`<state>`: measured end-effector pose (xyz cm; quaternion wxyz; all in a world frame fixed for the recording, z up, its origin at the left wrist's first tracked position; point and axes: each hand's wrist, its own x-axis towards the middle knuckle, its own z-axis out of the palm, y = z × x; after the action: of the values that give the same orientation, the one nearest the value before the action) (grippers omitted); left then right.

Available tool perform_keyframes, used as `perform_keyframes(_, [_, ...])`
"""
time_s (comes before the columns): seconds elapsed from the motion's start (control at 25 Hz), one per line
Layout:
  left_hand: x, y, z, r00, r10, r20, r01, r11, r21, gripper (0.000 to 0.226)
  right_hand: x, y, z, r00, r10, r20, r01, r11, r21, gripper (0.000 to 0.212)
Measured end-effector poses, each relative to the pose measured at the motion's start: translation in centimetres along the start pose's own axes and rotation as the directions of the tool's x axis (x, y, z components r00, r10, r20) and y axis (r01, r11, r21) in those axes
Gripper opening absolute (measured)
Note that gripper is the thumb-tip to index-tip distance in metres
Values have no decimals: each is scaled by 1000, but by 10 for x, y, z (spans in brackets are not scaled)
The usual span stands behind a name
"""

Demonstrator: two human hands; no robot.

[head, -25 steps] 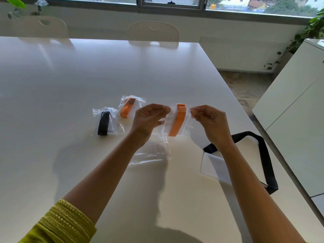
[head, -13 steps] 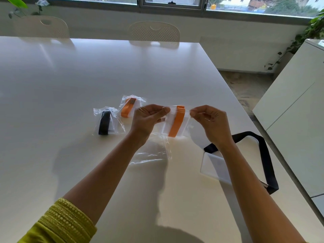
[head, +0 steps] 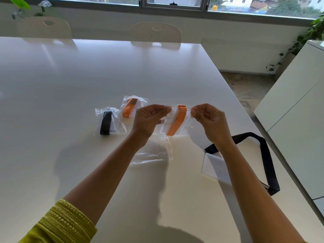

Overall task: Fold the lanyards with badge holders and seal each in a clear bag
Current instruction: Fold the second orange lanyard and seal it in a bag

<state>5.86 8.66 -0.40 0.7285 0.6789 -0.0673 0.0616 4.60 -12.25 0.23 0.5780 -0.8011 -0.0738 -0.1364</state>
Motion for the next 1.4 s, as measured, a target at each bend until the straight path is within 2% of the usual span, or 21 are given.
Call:
perform_keyframes(0.12, [0, -2, -3, 1000, 11, -16, -11, 1000, 10, 14, 0, 0, -4, 998, 16, 61, -15, 1000, -18, 14])
perform_keyframes(0.24, [-1, -1, -1, 998, 46, -33, -45, 998, 34, 17, -3, -1, -3, 999, -13, -34, 11, 998, -63, 3])
perform_keyframes(0.52, [1, -3, 8, 997, 52, -53, -51, 998, 36, 16, 0, -2, 1, 989, -83, -124, 58, 980, -192, 3])
perform_keyframes(0.64, [2, -2, 11, 997, 59, -58, -58, 998, 12, 15, -1, -2, 3, 976, -107, -191, 76, 984, -163, 4])
perform_keyframes(0.8, [3, 1, 9, 993, 90, -74, -89, 996, 12, 15, -1, -1, 2, 984, -107, -143, 97, 992, -76, 8])
perform_keyframes(1.16, [2, -1, 6, 990, 112, -84, -108, 993, 48, 13, 2, -6, 6, 973, -99, -207, 67, 986, -153, 9])
perform_keyframes(1.28, [1, -2, 7, 989, 108, -97, -107, 994, 16, 17, 0, -7, 11, 970, -110, -216, 72, 982, -175, 9])
perform_keyframes(1.4, [-1, -3, 9, 990, 83, -112, -90, 994, -56, 24, -4, -1, 12, 957, -164, -239, 137, 983, -125, 9])
